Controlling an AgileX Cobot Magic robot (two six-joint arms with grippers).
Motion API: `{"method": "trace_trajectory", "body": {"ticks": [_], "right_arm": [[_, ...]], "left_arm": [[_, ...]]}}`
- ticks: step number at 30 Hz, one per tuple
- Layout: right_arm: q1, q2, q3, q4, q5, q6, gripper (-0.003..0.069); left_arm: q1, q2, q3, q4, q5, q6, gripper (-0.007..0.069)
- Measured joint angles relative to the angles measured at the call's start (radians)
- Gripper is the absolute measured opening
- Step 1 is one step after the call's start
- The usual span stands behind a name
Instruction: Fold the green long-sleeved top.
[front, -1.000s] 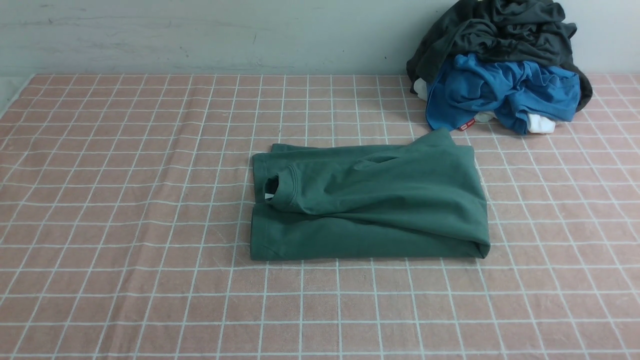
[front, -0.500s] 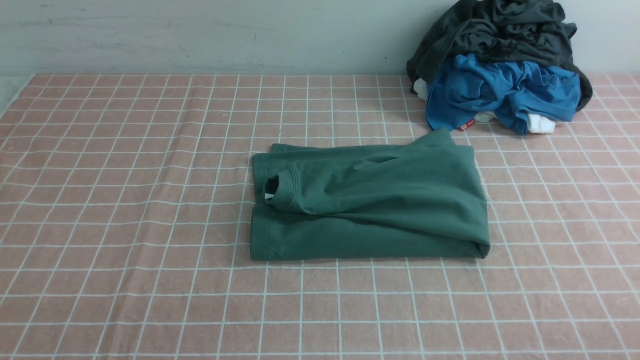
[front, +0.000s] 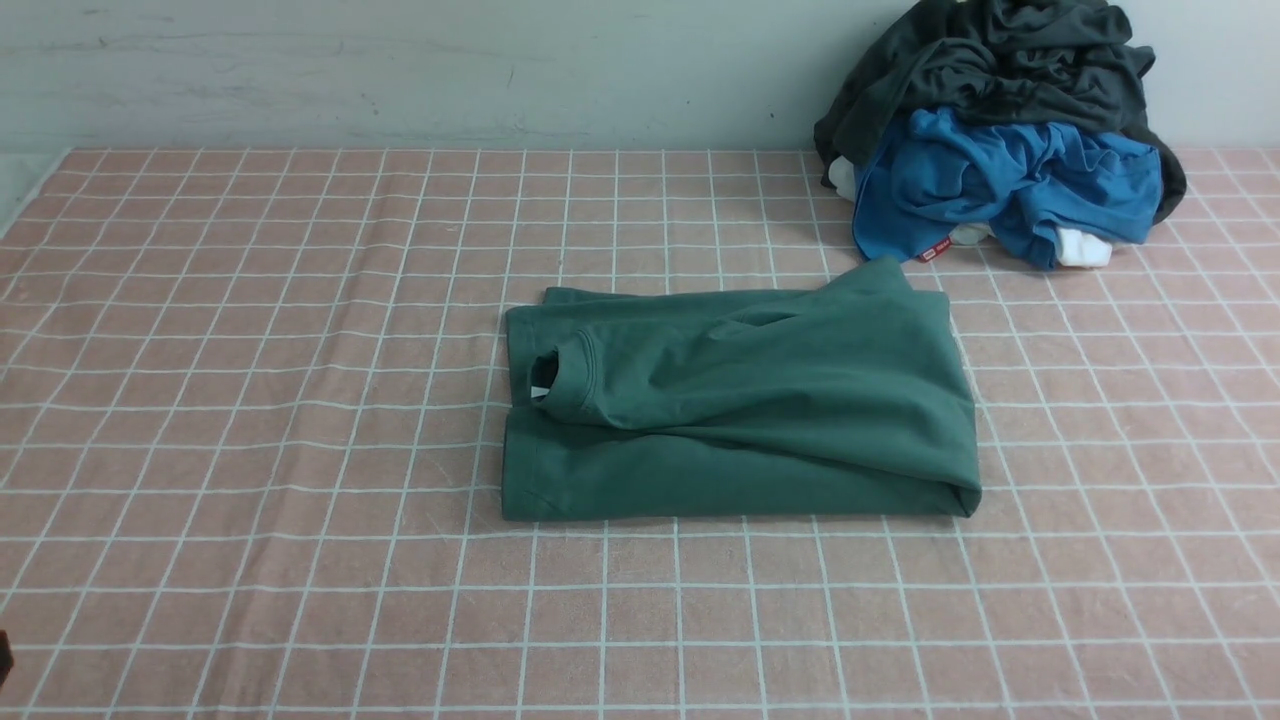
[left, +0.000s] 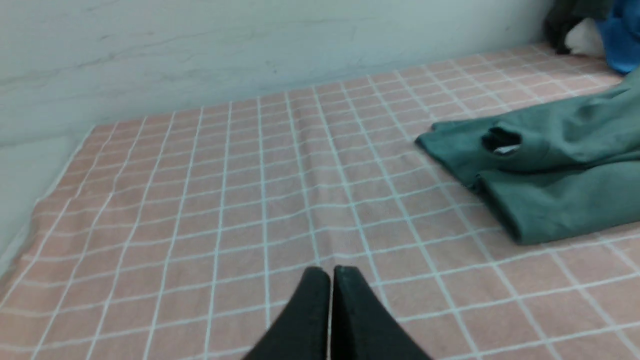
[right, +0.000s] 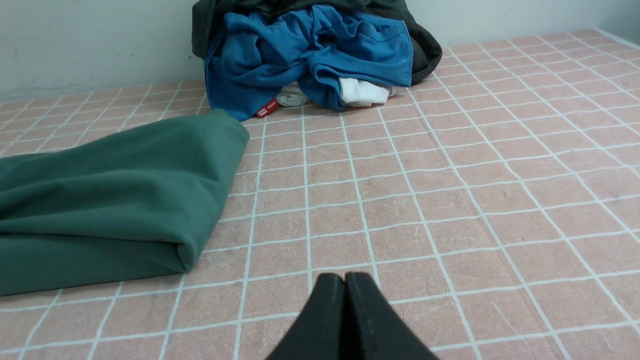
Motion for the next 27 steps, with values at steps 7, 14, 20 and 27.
{"method": "trace_trajectory", "body": {"ticks": [7, 14, 20, 27], "right_arm": [[0.000, 0.000, 0.000, 0.000, 0.001, 0.000, -0.0014], [0.000, 0.000, 0.000, -0.001, 0.003, -0.001, -0.0014], [0.000, 0.000, 0.000, -0.001, 0.003, -0.001, -0.0014], [0.000, 0.000, 0.000, -0.001, 0.003, -0.001, -0.0014]], "left_arm": [[0.114, 0.000, 0.128, -0.006, -0.013, -0.002, -0.0003], [0.122, 0.000, 0.149, -0.008, -0.054, -0.048, -0.0003], [0.122, 0.000, 0.150, -0.011, -0.056, -0.051, -0.0003], [0.122, 0.000, 0.151, -0.011, -0.061, -0.051, -0.0003]]}}
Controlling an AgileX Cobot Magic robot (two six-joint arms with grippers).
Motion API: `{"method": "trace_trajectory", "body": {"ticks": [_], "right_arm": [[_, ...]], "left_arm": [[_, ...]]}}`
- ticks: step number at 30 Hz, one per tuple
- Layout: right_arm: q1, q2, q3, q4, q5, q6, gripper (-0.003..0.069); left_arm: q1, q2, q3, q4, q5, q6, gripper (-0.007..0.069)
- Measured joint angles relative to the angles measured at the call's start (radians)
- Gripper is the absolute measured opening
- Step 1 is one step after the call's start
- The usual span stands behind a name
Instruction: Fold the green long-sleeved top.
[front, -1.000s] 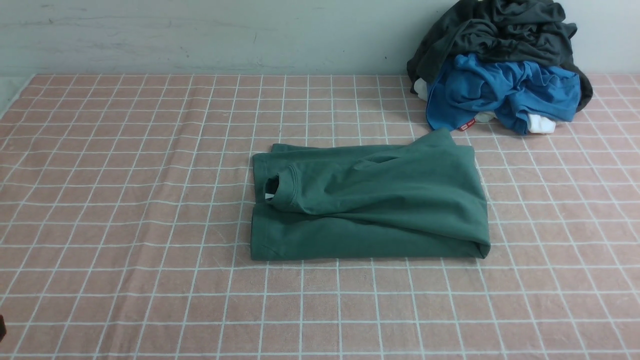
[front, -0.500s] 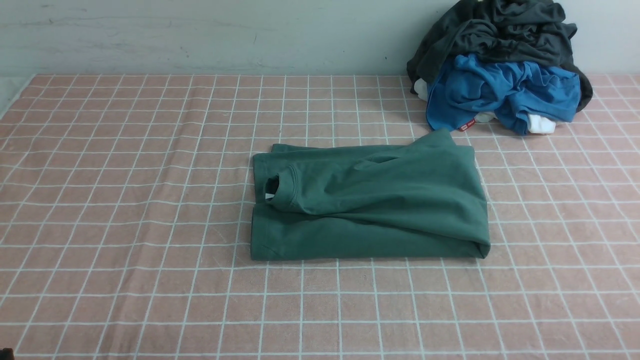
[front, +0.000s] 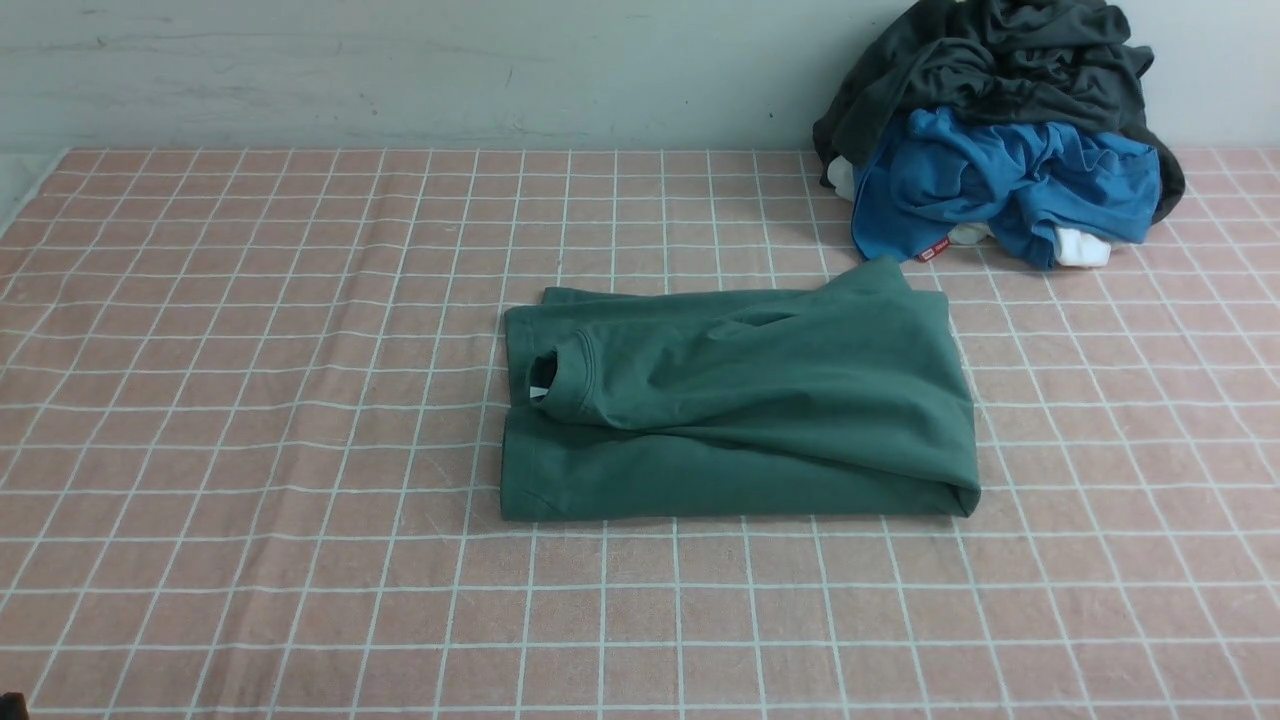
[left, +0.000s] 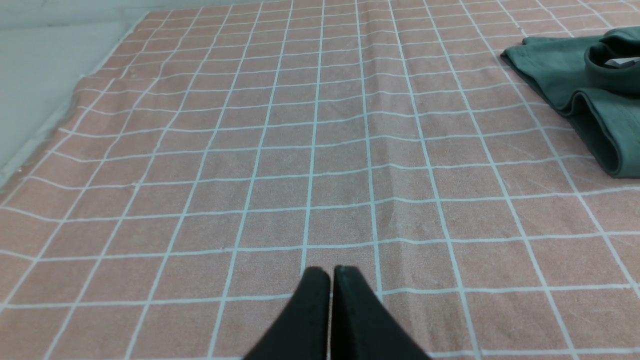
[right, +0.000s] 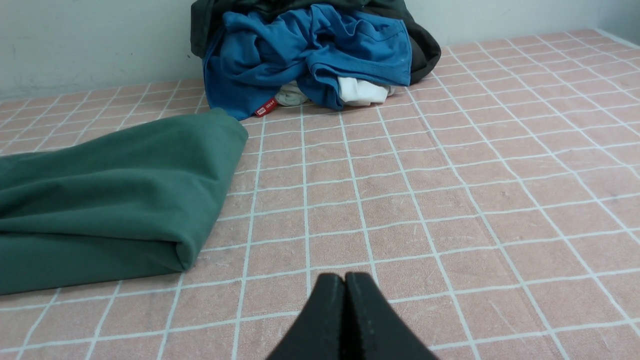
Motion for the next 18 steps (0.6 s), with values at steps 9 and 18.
{"method": "trace_trajectory", "body": {"ticks": [9, 18], "right_arm": [[0.000, 0.000, 0.000, 0.000, 0.000, 0.000, -0.0014], [0.000, 0.000, 0.000, 0.000, 0.000, 0.000, -0.0014]], "left_arm": [[0.000, 0.000, 0.001, -0.002, -0.010, 0.000, -0.0003], [0.000, 0.000, 0.002, -0.004, -0.013, 0.000, -0.0003]]}}
